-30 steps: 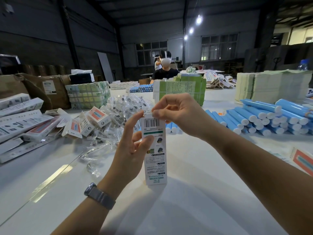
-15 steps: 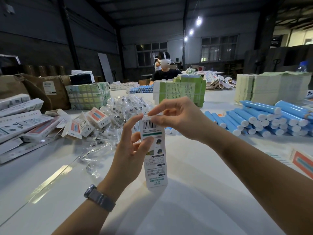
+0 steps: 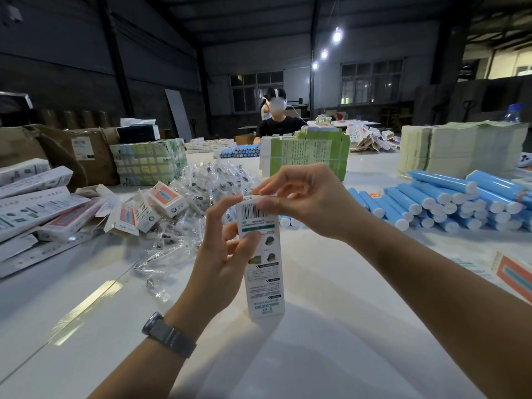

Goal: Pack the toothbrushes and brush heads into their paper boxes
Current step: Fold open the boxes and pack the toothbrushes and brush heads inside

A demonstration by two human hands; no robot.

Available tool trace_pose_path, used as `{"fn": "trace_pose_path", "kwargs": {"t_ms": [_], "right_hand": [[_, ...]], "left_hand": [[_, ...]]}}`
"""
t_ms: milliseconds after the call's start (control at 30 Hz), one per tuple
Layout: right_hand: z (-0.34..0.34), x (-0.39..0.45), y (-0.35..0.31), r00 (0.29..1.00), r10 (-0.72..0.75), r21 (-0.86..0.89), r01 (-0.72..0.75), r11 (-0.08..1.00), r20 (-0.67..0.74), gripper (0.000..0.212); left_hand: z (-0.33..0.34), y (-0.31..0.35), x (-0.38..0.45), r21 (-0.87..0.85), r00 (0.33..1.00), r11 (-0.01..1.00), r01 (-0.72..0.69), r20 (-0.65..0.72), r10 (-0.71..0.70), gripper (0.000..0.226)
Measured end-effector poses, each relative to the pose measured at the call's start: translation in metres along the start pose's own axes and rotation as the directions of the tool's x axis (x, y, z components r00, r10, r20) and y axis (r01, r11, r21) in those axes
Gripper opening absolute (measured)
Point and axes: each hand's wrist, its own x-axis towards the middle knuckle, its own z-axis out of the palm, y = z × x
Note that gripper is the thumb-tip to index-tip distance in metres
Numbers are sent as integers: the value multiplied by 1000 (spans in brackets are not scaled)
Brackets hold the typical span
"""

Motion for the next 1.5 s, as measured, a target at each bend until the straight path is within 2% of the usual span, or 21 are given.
{"fn": "trace_pose_path", "kwargs": {"t_ms": [200,400,633,800,900,1033,1167,1267,1433,1500], "right_hand": [[-5,1,-3,998,-21,-28,22,999,54,11],[-7,2,-6,993,-12,-74,21,997,118,12],[6,1,0,1000,5,-97,-4,995,16,12],[12,2,6,995,14,-228,-35,973,-96,13],[10,2,9,991,33,-269,-68,961,-131,11],[11,2,9,994,83,-258,-99,961,-73,23],[12,3,6,995,73,-258,-86,962,-62,33],[22,-2,11,994,106,-298,-106,949,-19,52],[33,-6,22,954,256,-118,-240,964,153,71],[26,-6,20,944,288,-122,-270,955,164,76]], "left_hand": [[1,-2,-2,-6,999,1000,-7,53,7,38],[0,-5,-1,3,999,999,-38,21,38,34],[3,-7,0,14,999,1000,-28,-34,28,37],[-1,-15,-5,19,998,998,66,19,-66,63],[-2,-17,-6,1,995,997,77,61,-77,79],[-2,-17,-6,-17,993,995,103,59,-102,79],[-2,-17,-5,-46,993,993,105,55,-102,72],[-2,-18,-5,-68,995,993,95,32,-93,73],[-8,-16,-4,-56,996,995,86,39,-84,70],[-10,-18,-4,-29,995,996,86,50,-84,66]]}}
